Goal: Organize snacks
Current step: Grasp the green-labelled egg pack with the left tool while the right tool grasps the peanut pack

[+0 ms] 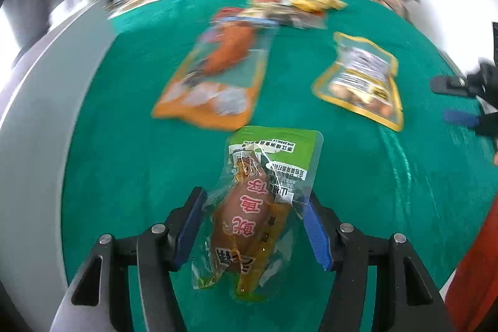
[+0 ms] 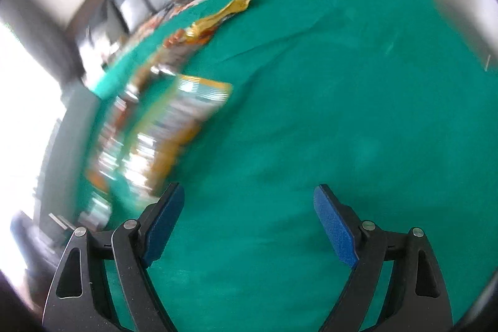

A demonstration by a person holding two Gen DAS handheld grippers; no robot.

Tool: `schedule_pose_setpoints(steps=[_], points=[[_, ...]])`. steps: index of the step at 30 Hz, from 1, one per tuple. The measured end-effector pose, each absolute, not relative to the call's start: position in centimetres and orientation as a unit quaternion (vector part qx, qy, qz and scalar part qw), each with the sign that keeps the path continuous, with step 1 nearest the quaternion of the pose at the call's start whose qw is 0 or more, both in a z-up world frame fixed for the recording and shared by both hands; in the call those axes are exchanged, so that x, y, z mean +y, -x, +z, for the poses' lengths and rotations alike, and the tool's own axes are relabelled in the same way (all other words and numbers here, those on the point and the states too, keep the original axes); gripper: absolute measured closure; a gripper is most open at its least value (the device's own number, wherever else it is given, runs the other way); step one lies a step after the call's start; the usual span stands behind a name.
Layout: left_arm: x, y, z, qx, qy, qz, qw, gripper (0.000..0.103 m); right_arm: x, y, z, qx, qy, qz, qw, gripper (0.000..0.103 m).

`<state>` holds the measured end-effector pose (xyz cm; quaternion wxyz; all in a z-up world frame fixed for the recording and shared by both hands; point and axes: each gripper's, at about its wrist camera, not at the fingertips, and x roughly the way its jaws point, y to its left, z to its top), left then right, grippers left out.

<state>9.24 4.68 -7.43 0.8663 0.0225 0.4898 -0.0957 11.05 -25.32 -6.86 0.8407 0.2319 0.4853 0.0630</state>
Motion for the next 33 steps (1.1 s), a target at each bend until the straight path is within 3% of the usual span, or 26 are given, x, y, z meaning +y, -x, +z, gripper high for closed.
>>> schedule_pose_setpoints(steps=[5,7,11,13,14,15,19,25,33], points=[[7.1,-7.4,-7.2,0.48,0.01,-0.07,0.875,0.042,-17.6,-17.4,-7.3,0.557,-0.261,0.01,0.788,0.016],[8.0,-6.6,-7.3,0.478,0.015,-0.063,0.876,0.043,-13.9,-20.2,-7.9,0.581,-0.21,-0.04,0.786,0.012],[9.4,-5.9,-7.5,0.475,0.034,-0.062,0.877,0.042,-7.0,-22.2,-8.6,0.589,-0.024,-0.053,0.806,0.012],[9.5,-6.0,-7.5,0.472,0.038,-0.068,0.878,0.043,-6.7,-21.4,-8.5,0.575,-0.002,-0.012,0.818,0.018],[9.5,-5.9,-7.6,0.471,0.041,-0.07,0.879,0.043,-7.2,-20.7,-8.4,0.569,-0.002,-0.005,0.822,0.032],[9.5,-5.9,-7.5,0.47,0.045,-0.075,0.879,0.043,-8.0,-19.9,-8.0,0.56,0.005,-0.003,0.828,0.033],[9.4,-6.1,-7.0,0.466,0.068,-0.095,0.877,0.043,-12.3,-17.2,-7.4,0.564,-0.045,0.022,0.824,0.037],[9.5,-5.8,-5.1,0.454,0.099,-0.113,0.879,0.043,-17.1,-13.6,-6.2,0.545,-0.205,0.077,0.809,0.038],[11.5,-5.4,0.0,0.422,0.155,-0.122,0.885,0.043,-14.4,-13.3,-3.6,0.525,-0.21,0.121,0.816,0.037]])
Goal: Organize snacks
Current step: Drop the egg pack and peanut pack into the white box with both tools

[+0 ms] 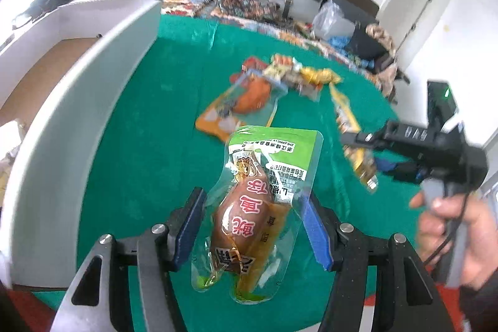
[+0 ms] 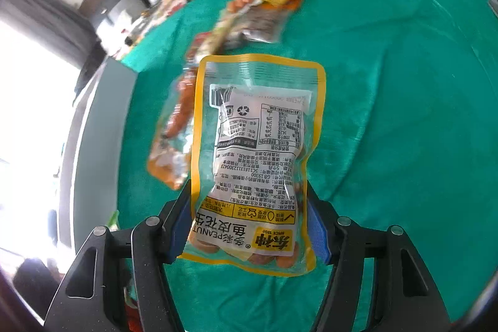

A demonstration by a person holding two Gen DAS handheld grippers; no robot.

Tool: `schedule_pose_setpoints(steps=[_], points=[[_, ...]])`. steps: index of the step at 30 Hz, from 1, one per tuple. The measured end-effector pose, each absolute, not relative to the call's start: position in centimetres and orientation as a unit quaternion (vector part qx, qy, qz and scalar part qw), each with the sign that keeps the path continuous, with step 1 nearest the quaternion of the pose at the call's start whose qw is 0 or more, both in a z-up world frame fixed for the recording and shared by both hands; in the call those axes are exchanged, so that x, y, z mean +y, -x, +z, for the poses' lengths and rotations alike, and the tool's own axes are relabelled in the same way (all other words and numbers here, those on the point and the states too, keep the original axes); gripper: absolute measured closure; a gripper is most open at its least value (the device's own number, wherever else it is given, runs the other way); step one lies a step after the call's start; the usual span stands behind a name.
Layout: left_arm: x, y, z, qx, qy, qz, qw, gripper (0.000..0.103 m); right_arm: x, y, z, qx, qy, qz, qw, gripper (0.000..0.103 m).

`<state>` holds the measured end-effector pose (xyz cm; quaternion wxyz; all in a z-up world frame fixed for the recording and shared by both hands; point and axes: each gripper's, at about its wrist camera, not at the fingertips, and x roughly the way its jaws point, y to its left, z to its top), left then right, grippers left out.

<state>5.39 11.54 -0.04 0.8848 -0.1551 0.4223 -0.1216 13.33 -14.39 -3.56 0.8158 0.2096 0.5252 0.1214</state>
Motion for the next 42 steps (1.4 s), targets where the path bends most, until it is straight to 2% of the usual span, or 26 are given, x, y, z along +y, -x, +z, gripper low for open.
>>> schedule_pose_setpoints(steps=[7,13,17,20,23,24,26,32,37,42], points=[[19.6,-4.3,7.5,0.356,0.204,-0.082,0.908,0.042,-8.2,-13.0,1.5,0.49,-0.167,0.191,0.834,0.037],[32.8,-2.1,11.1,0.318,0.206,0.053,0.924,0.042,2.0,-12.1,8.4,0.449,-0.107,0.304,0.833,0.037],[38.2,-1.1,9.4,0.337,0.195,0.119,0.913,0.042,11.3,-11.0,11.1,0.428,-0.057,0.385,0.816,0.037],[40.5,-1.8,6.6,0.37,0.179,0.155,0.898,0.04,17.8,-10.2,10.9,0.416,-0.007,0.418,0.808,0.035],[41.7,-3.0,3.6,0.402,0.185,0.158,0.883,0.028,22.2,-10.7,8.8,0.415,0.021,0.417,0.808,0.025],[41.8,-3.1,3.2,0.405,0.185,0.161,0.881,0.026,23.5,-11.4,7.8,0.426,0.033,0.407,0.807,0.024],[41.7,-3.2,2.8,0.401,0.181,0.171,0.881,0.022,23.2,-12.2,7.1,0.428,0.029,0.398,0.811,0.024],[37.1,-4.1,4.2,0.38,0.154,0.16,0.898,0.022,17.7,-12.8,8.0,0.384,0.0,0.386,0.839,0.024],[28.9,-7.9,5.1,0.373,0.088,0.079,0.92,0.02,7.1,-13.7,0.3,0.425,0.018,0.258,0.867,0.024],[22.7,-11.1,2.5,0.398,-0.011,0.077,0.914,0.02,-6.8,-13.3,-5.8,0.445,0.028,0.107,0.889,0.024]])
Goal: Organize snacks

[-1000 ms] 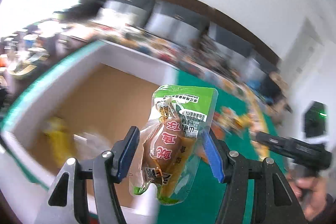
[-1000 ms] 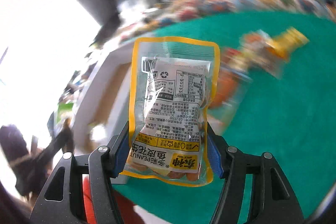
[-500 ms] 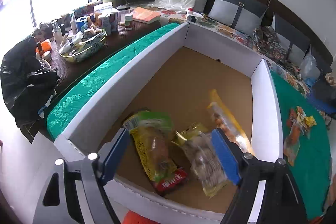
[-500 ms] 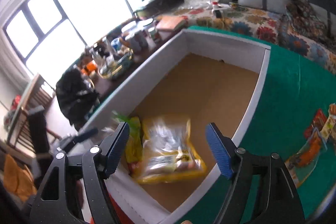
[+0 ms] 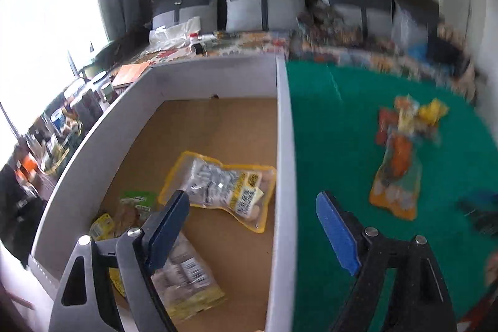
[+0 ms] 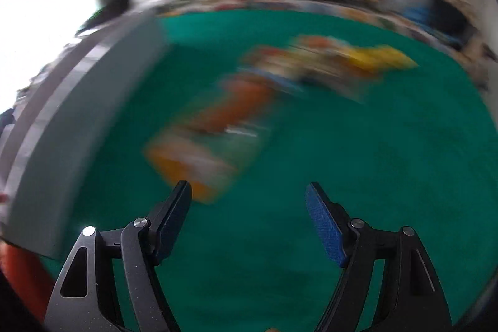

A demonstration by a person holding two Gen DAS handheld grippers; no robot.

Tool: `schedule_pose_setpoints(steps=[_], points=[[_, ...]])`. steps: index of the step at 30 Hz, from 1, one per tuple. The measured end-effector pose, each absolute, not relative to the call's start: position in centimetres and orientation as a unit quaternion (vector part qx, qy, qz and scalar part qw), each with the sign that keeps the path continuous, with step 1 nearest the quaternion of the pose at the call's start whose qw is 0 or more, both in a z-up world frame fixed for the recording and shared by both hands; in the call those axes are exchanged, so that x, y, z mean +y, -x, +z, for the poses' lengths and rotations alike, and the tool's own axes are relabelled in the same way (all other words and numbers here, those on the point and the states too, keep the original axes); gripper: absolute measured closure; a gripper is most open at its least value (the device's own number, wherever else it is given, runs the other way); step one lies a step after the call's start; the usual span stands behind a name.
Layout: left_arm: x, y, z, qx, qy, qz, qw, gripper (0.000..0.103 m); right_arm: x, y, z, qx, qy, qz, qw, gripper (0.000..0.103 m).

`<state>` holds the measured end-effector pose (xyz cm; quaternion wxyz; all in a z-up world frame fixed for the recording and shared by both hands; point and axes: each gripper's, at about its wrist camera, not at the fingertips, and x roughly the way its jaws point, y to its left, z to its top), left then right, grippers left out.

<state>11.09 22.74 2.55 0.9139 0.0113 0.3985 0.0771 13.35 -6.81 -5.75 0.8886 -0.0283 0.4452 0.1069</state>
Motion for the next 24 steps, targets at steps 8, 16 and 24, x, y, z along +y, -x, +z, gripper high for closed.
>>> schedule_pose_setpoints(steps=[8,16,24], points=[[22.1,-10.5,1.4,0.424,-0.025,0.094,0.9,0.02,-20.5,-14.3,-8.3,0.444,0.058,-0.022,0.894,0.024],[21.3,-10.2,0.9,0.43,-0.026,0.091,0.898,0.02,-23.5,-13.1,-8.7,0.425,0.005,-0.024,0.905,0.023],[19.0,-7.4,6.0,0.305,-0.095,0.17,0.932,0.014,-23.4,-14.2,-9.2,0.43,-0.002,-0.018,0.902,0.015]])
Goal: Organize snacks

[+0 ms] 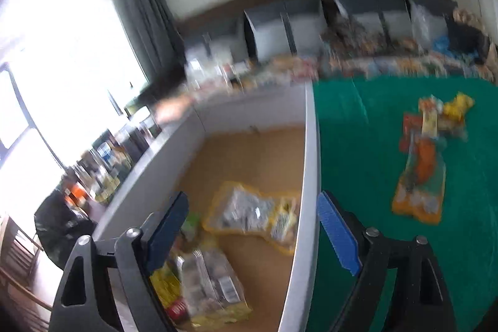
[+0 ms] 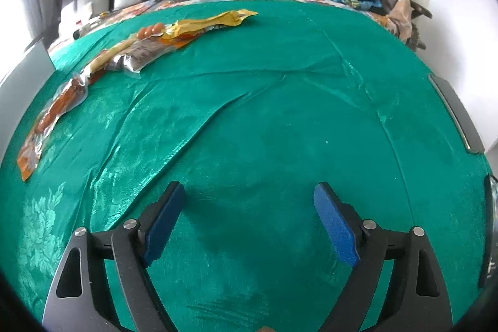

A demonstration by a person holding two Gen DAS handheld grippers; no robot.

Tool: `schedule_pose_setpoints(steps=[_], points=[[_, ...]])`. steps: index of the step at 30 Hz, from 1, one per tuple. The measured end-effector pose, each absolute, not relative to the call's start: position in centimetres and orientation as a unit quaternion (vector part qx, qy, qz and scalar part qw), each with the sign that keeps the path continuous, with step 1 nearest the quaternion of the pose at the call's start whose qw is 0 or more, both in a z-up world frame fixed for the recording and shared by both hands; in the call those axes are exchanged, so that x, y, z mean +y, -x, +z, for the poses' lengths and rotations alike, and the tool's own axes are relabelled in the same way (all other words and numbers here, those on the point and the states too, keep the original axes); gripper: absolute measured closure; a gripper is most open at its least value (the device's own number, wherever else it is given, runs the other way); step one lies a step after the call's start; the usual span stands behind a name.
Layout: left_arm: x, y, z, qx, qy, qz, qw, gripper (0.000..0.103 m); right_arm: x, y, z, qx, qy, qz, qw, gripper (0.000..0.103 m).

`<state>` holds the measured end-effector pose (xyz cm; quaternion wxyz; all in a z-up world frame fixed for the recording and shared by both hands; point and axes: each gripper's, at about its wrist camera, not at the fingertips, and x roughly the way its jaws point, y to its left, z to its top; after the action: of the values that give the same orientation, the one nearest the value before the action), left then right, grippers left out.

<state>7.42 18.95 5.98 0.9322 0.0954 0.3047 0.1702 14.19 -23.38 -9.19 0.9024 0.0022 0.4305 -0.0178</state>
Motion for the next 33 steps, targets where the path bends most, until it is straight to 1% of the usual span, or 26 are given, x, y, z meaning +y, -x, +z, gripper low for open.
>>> schedule_pose_setpoints(steps=[2,3,4,6,9,13,16,19,24,29,33], points=[[17.3,-6.3,7.9,0.266,-0.093,0.154,0.947,0.002,-23.4,-14.2,-9.2,0.43,-0.002,-0.018,0.902,0.015],[16.3,-5.9,8.6,0.25,-0.091,0.139,0.954,0.0,-23.5,-14.1,-9.2,0.43,-0.002,-0.019,0.902,0.015],[15.2,-5.6,9.1,0.241,-0.086,0.12,0.959,0.0,-23.5,-14.1,-9.3,0.43,-0.003,-0.018,0.902,0.015],[13.1,-5.7,9.3,0.247,-0.07,0.079,0.963,0.0,-23.5,-14.1,-9.3,0.431,-0.003,-0.017,0.902,0.014],[10.2,-6.7,7.7,0.291,-0.042,0.012,0.956,0.0,-23.5,-14.1,-9.3,0.43,-0.003,-0.018,0.902,0.014],[5.7,-9.1,2.3,0.378,-0.032,-0.061,0.923,0.0,-23.5,-14.0,-9.2,0.43,-0.003,-0.018,0.902,0.014],[3.7,-11.1,-1.8,0.433,-0.032,-0.078,0.898,0.0,-23.5,-14.0,-9.2,0.43,-0.003,-0.018,0.902,0.014],[2.7,-12.4,-5.2,0.471,-0.026,-0.079,0.878,0.0,-23.5,-14.0,-9.2,0.43,-0.003,-0.018,0.902,0.014],[2.9,-12.9,-8.7,0.495,-0.019,-0.057,0.867,0.0,-23.5,-14.0,-9.2,0.43,-0.003,-0.018,0.902,0.014],[3.4,-12.0,-8.3,0.467,-0.01,-0.047,0.883,0.0,-23.5,-14.1,-9.2,0.43,-0.003,-0.018,0.902,0.014],[3.6,-11.8,-8.5,0.464,-0.01,-0.045,0.885,0.0,-23.5,-14.0,-9.2,0.43,-0.003,-0.018,0.902,0.014]])
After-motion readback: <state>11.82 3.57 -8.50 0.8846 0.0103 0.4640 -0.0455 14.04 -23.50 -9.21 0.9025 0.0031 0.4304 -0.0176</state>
